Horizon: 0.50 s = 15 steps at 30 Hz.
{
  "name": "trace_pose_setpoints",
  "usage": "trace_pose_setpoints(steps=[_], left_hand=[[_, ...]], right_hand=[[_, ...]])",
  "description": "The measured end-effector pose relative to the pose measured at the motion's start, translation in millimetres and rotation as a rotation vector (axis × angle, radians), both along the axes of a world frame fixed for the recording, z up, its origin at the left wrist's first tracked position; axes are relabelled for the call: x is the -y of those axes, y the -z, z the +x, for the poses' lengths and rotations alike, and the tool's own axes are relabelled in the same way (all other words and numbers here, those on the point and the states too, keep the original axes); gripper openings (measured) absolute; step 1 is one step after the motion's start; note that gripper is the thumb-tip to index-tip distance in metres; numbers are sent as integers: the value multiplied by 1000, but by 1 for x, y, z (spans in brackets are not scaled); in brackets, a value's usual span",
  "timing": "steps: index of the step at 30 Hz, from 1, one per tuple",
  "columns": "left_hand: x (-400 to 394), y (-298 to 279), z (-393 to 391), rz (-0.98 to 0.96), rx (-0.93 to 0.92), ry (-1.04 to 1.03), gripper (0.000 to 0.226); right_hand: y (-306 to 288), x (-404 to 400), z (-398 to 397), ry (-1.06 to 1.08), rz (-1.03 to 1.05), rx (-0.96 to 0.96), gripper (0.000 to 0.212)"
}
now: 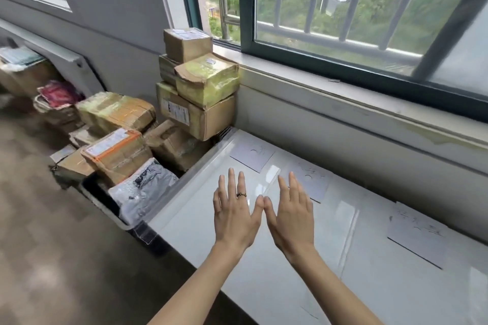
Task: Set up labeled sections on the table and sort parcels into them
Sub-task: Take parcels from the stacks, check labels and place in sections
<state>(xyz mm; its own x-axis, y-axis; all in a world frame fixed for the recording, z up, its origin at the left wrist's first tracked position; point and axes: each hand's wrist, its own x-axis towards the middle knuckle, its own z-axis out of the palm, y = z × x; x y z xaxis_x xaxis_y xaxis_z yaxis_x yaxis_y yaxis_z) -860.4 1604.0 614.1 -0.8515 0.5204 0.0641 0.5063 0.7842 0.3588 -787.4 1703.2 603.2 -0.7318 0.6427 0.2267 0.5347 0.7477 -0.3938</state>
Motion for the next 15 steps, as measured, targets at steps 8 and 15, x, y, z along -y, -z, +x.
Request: trace_pose_setpoints(steps=[8,15], left_hand=[[8,11,-84,21,10,-31,82],[30,31,-175,14,21,34,81]], right_hand=[[13,7,-91,-30,-4,25,60],[26,34,-171,26,-2,36,61]])
